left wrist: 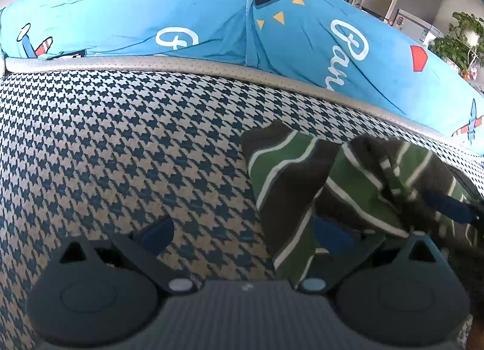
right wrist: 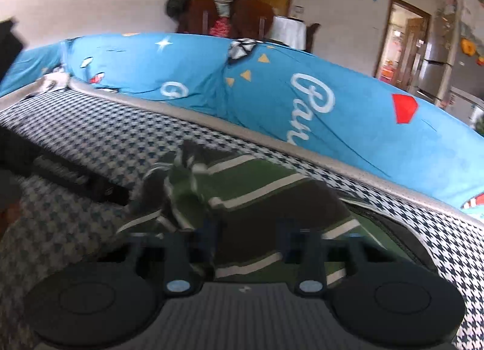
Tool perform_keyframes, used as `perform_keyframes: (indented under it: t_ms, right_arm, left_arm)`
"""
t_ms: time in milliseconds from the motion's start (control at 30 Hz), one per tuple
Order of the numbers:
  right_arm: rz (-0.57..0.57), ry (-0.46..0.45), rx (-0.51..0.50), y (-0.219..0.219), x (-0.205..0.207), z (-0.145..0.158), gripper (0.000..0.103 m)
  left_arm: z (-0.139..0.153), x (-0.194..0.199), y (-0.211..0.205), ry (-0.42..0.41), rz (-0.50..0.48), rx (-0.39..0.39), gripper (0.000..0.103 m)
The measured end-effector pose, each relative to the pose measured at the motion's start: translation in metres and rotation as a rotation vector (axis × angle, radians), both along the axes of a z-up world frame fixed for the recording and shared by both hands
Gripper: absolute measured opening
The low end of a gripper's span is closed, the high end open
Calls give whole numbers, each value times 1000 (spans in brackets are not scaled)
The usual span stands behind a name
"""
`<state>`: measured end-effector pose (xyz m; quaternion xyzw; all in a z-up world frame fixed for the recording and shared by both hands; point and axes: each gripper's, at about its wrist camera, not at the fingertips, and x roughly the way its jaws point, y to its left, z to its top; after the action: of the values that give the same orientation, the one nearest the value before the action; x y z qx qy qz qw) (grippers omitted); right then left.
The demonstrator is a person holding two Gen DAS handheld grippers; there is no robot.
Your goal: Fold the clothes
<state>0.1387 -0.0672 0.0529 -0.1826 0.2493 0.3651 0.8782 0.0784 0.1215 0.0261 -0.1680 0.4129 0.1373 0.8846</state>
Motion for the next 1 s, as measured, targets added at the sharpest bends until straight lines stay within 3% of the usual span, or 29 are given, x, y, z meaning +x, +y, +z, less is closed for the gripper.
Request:
perform_keyframes:
  t_ms: [133, 433, 600, 867, 1000]
  right_arm:
    - [-99, 51, 100, -18, 19, 10, 5]
    - [-359, -22, 277, -71, 43, 45, 4]
    - [-533, -99, 317, -106, 53, 61, 4]
    - [-723, -67, 296, -155, 68, 62, 4]
    - [-757, -29, 327, -182, 71, 63, 5]
  left_arm:
    - [3, 0, -2, 6, -40, -14, 103]
    - [2, -4, -34, -32, -195, -42, 103]
    - [1, -4, -54, -47, -271, -51, 103]
    - [-5, 6, -75, -50, -314, -87, 103]
    - [-10, 12, -86, -48, -330, -91, 103]
